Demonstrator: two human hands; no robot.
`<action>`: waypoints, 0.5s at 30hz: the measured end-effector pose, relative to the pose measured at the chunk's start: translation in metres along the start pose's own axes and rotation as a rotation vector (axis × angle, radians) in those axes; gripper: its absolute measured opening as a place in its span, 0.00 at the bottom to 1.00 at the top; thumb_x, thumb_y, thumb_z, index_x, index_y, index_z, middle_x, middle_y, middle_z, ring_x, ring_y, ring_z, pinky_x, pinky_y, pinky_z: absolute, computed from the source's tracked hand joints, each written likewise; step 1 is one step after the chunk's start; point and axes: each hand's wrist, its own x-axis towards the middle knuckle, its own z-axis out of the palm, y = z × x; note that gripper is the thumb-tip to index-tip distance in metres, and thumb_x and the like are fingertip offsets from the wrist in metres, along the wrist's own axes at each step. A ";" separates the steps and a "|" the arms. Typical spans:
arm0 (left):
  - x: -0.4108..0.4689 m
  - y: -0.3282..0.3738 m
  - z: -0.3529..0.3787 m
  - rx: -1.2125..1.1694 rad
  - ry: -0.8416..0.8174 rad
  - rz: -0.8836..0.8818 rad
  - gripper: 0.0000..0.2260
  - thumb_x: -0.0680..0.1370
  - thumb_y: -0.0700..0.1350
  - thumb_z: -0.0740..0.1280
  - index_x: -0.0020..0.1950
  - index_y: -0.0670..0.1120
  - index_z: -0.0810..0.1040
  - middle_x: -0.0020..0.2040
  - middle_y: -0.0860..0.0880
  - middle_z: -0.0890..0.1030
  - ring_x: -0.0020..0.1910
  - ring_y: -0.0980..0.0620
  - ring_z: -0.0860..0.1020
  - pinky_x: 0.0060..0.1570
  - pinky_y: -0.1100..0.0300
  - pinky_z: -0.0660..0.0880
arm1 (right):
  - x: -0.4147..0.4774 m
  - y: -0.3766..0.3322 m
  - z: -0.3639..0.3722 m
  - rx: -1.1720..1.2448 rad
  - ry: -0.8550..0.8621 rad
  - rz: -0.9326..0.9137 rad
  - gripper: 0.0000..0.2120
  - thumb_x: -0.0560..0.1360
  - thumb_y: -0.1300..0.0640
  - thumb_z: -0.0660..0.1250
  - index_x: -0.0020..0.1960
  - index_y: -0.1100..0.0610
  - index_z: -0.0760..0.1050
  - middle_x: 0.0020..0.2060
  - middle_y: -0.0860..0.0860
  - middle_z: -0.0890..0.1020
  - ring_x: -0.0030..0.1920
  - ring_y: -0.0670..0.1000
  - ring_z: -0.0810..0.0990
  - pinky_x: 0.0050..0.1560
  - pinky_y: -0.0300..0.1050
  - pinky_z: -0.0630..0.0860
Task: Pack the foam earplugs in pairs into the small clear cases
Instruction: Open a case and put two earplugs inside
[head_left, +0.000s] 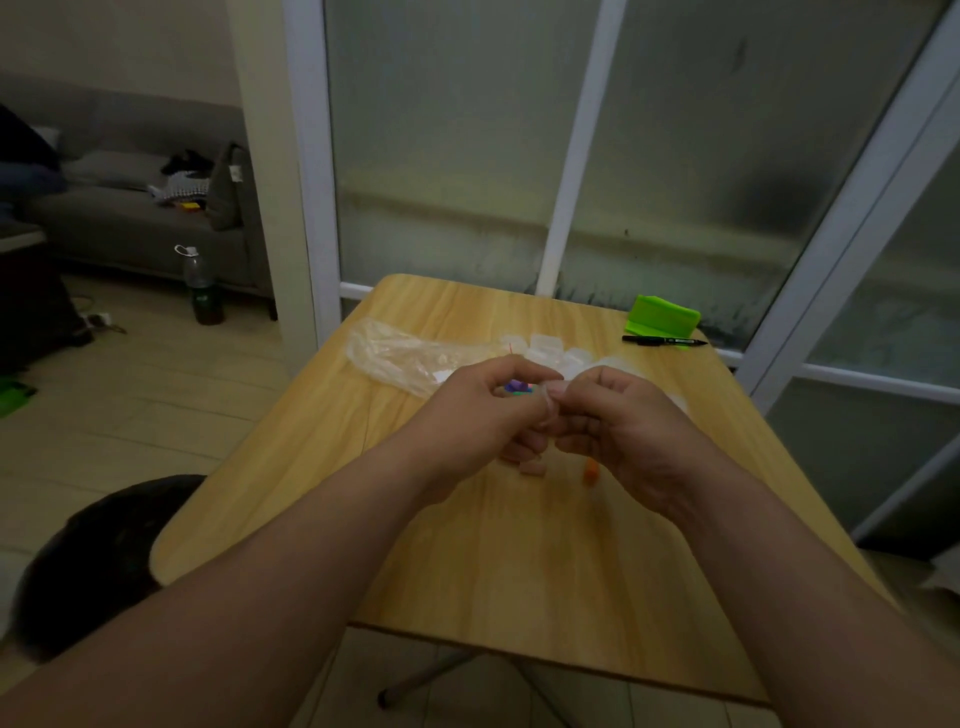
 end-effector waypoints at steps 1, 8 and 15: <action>0.000 0.000 0.000 -0.007 0.007 -0.006 0.08 0.82 0.41 0.71 0.61 0.46 0.84 0.51 0.32 0.84 0.42 0.45 0.83 0.45 0.49 0.86 | 0.000 0.000 0.001 -0.019 0.013 -0.008 0.07 0.78 0.58 0.74 0.47 0.58 0.77 0.42 0.58 0.85 0.43 0.54 0.84 0.45 0.47 0.80; 0.004 -0.003 -0.001 -0.053 0.033 -0.027 0.08 0.80 0.41 0.71 0.58 0.46 0.85 0.44 0.39 0.83 0.42 0.43 0.83 0.49 0.42 0.86 | 0.005 0.005 0.008 -0.068 0.071 -0.036 0.08 0.78 0.57 0.74 0.44 0.56 0.77 0.39 0.57 0.86 0.40 0.53 0.84 0.43 0.48 0.79; 0.007 0.000 -0.005 -0.096 0.085 -0.073 0.11 0.82 0.39 0.65 0.61 0.45 0.84 0.49 0.33 0.86 0.42 0.42 0.85 0.50 0.42 0.85 | 0.010 0.007 0.007 0.020 0.110 0.000 0.02 0.78 0.60 0.70 0.48 0.58 0.77 0.39 0.57 0.85 0.38 0.54 0.83 0.41 0.48 0.78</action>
